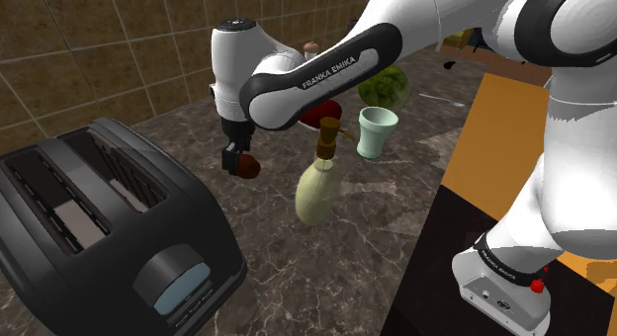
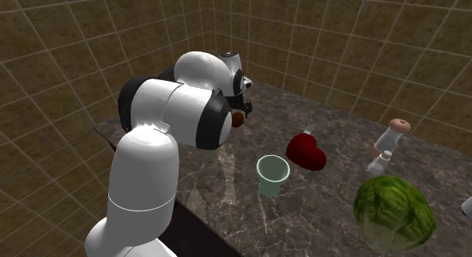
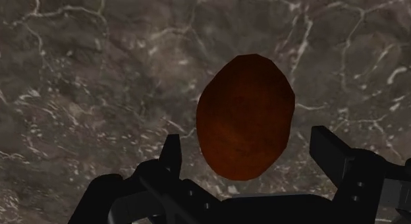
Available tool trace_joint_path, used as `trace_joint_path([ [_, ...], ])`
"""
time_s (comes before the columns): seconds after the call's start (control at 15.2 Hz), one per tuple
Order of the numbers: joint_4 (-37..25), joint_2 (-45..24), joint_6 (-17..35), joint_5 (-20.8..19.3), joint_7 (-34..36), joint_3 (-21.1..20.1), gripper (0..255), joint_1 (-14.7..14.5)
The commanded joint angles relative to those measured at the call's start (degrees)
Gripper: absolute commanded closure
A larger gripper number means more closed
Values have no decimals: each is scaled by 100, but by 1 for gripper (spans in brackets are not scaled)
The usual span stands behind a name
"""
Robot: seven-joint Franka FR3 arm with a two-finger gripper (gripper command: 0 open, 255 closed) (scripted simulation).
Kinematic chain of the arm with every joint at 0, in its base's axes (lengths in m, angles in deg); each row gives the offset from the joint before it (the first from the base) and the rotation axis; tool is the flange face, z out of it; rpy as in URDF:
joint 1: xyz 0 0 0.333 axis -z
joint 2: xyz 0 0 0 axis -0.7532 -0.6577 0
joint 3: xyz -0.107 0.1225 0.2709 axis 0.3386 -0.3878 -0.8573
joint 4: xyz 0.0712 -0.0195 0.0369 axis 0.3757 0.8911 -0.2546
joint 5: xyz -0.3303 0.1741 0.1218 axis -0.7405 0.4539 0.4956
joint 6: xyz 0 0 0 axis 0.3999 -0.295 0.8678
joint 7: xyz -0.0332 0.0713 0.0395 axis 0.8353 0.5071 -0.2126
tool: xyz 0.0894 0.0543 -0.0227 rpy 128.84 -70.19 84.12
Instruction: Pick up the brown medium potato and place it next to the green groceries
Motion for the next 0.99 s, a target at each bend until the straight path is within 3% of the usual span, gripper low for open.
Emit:
trace_joint_path([
  [0.0, 32, -95, 126, -46, 25, 27, 0, -10],
  [0.53, 34, -123, 154, -59, 32, 34, 0, -14],
  [0.59, 34, -123, 154, -59, 32, 34, 255, -14],
  [0.92, 34, -123, 154, -58, 32, 34, 255, -14],
])
